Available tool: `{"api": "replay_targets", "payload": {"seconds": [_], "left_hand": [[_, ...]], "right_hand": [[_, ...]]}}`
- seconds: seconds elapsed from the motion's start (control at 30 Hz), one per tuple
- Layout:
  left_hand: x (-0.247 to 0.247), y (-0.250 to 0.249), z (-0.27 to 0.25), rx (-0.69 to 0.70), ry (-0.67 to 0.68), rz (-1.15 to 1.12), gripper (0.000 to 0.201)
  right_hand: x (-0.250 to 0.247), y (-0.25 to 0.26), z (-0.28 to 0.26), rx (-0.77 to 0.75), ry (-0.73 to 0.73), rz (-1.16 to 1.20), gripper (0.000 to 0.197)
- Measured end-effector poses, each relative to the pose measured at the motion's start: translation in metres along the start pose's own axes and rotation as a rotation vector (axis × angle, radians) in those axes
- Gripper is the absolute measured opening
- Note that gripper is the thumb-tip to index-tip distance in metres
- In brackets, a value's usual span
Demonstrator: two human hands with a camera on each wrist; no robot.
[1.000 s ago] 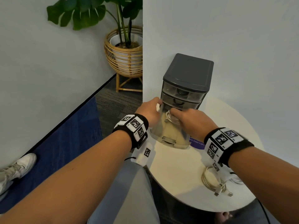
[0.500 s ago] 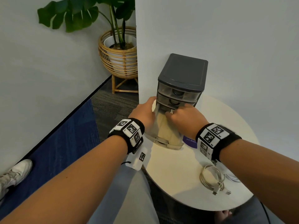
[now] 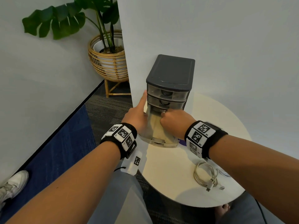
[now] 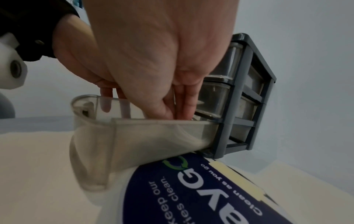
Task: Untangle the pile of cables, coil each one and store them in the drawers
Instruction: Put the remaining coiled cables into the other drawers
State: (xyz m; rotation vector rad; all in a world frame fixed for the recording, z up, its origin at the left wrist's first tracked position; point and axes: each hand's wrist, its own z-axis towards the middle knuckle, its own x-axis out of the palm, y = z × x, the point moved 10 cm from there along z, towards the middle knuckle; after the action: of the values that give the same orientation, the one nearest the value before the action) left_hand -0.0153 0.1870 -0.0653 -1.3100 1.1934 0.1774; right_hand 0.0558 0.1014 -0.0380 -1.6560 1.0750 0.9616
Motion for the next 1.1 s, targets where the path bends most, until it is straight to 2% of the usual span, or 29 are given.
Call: {"api": "replay_targets", "payload": {"seconds": [0.13,0.27,0.33,0.4,0.5,0.57,0.63,0.73,0.87,0.97,1.1], "left_hand": [[-0.002,0.001,0.001,-0.007,0.007,0.021,0.101],[-0.007,-0.001,-0.004,-0.012,-0.009,0.036,0.095],[-0.006,0.002,-0.004,-0.022,-0.021,0.045,0.092],[-0.003,0.005,-0.002,-0.024,-0.014,0.047,0.092],[-0.001,0.007,0.001,-0.022,-0.005,0.051,0.092],[-0.001,0.005,0.002,-0.012,-0.004,0.050,0.092],[-0.002,0.002,0.001,0.003,-0.002,0.045,0.095],[-0.002,-0.002,-0.001,0.011,0.003,0.029,0.099],[-0.003,-0.003,-0.003,-0.009,0.029,0.019,0.096],[-0.004,-0.003,-0.004,-0.023,0.034,0.015,0.093],[-0.004,-0.002,-0.004,-0.034,0.039,0.003,0.092]], "right_hand": [[-0.010,-0.007,-0.005,0.005,-0.066,0.081,0.021],[-0.033,-0.039,-0.029,0.052,-0.261,0.366,0.020],[-0.034,-0.068,-0.048,0.130,-0.287,0.482,0.015],[-0.017,-0.091,-0.069,0.198,-0.136,0.539,0.010],[0.040,-0.103,-0.106,0.268,0.297,0.518,0.004],[0.071,-0.107,-0.127,0.315,0.458,0.529,0.021],[0.086,-0.109,-0.138,0.342,0.471,0.545,0.033],[0.097,-0.103,-0.142,0.315,0.433,0.528,0.033],[0.105,-0.097,-0.134,0.269,0.394,0.434,0.022],[0.108,-0.095,-0.129,0.248,0.412,0.407,0.027],[0.102,-0.103,-0.126,0.311,0.346,0.479,0.010]]}}
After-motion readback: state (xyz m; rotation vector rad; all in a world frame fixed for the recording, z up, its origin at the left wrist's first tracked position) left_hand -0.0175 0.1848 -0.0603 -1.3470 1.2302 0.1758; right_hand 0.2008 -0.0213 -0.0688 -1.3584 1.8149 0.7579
